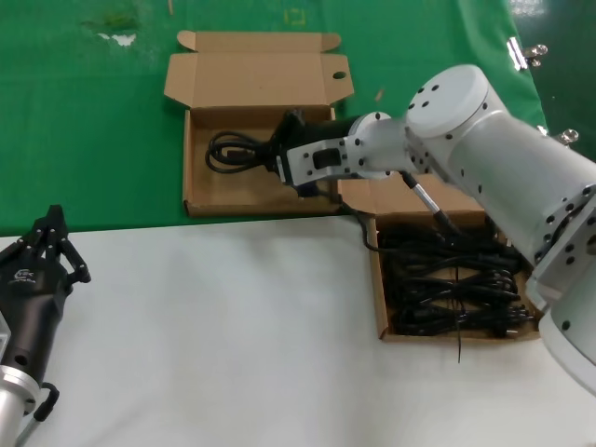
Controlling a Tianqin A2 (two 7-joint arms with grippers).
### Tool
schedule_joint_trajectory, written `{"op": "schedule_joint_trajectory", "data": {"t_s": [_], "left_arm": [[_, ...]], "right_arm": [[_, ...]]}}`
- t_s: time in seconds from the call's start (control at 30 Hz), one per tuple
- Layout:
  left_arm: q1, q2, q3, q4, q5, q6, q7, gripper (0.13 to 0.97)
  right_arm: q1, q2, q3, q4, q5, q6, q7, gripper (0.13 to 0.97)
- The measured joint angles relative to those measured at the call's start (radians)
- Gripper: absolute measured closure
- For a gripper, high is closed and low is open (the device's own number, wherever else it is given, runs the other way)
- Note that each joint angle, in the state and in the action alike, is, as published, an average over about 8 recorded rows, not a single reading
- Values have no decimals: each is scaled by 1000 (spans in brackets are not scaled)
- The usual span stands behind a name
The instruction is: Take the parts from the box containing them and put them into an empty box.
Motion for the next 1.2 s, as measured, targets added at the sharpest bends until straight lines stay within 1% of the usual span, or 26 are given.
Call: {"op": "schedule_joint_trajectory", "data": {"t_s": [0.13,0.27,0.5,0.77,0.8,0.93,1.07,1.2], "left_arm": [[0,0,0,0,0,0,0,957],[0,0,0,0,0,0,0,957],[0,0,0,0,0,0,0,957],[0,0,0,0,0,0,0,957],[0,0,0,0,0,0,0,957],[0,0,0,0,0,0,0,957],[0,0,0,0,0,0,0,957],[0,0,0,0,0,0,0,957]], "right_arm": [[-12,0,-70,11,72,30,-13,927],[-20,0,-105,17,108,54,-26,927],[-28,0,-124,18,128,78,-35,927],[-26,0,-127,8,140,84,-43,859],[-24,0,-127,5,143,84,-44,859],[-14,0,-120,-8,156,75,-50,795],[2,0,-80,-31,149,58,-65,731],[21,2,-3,-62,113,32,-89,731]]}}
